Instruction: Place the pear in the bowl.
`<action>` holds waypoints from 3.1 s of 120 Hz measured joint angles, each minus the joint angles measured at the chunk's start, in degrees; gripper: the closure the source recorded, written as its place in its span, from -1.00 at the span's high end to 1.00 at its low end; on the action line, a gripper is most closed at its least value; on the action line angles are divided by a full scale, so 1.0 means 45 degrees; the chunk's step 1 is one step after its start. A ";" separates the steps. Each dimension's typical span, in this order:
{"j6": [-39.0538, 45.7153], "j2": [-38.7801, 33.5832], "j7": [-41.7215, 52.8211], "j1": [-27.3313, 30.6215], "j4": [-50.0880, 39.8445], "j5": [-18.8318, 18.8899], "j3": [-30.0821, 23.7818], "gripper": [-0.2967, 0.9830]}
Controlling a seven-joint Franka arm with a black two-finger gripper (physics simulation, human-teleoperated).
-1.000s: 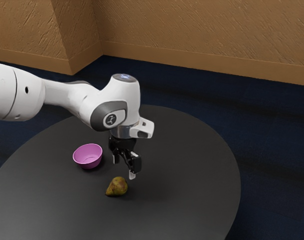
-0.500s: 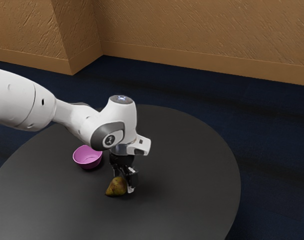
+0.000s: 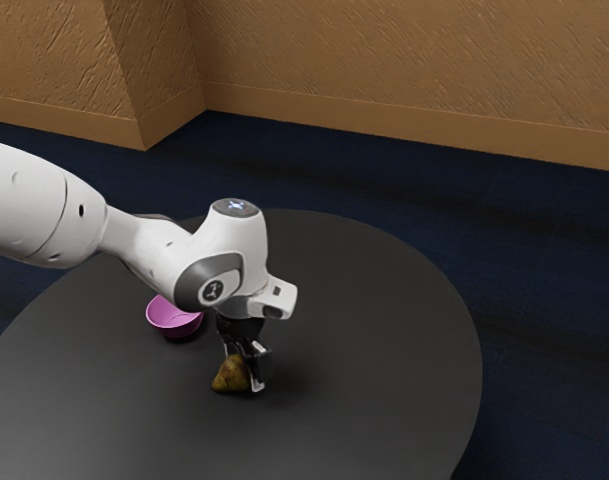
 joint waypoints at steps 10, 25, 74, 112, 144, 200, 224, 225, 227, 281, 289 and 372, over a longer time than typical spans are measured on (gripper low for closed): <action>0.0065 -0.0079 0.0043 -0.0015 -0.0085 0.0002 0.0000 0.53; 0.0129 -0.0163 0.0098 -0.0021 -0.0166 0.0003 0.0015 0.50; 0.0498 -0.0176 0.0190 -0.0021 -0.0362 0.0035 0.0002 0.06; 0.0658 -0.0183 0.0020 -0.0038 -0.0395 0.0178 0.0004 -0.03; 0.0376 -0.0902 -0.0270 -0.0031 -0.0366 0.0507 0.0010 -0.36; -0.1855 -0.1395 -0.1467 0.1513 0.1654 0.2173 0.0001 -0.72; -0.2311 -0.0912 -0.1358 0.2791 0.2372 0.2336 -0.0019 -0.72; -0.2321 -0.0888 -0.1347 0.2838 0.2399 0.2338 -0.0019 -0.72; -0.2339 -0.0847 -0.1324 0.2928 0.2446 0.2340 -0.0019 -0.72; -0.2495 0.1342 -0.0364 0.3968 0.4500 0.2274 -0.0021 -0.72; -0.2480 0.1371 -0.0221 0.3990 0.4535 0.2220 -0.0021 -0.66; -0.2729 0.0958 0.2105 0.3814 0.4551 0.1040 -0.0018 0.47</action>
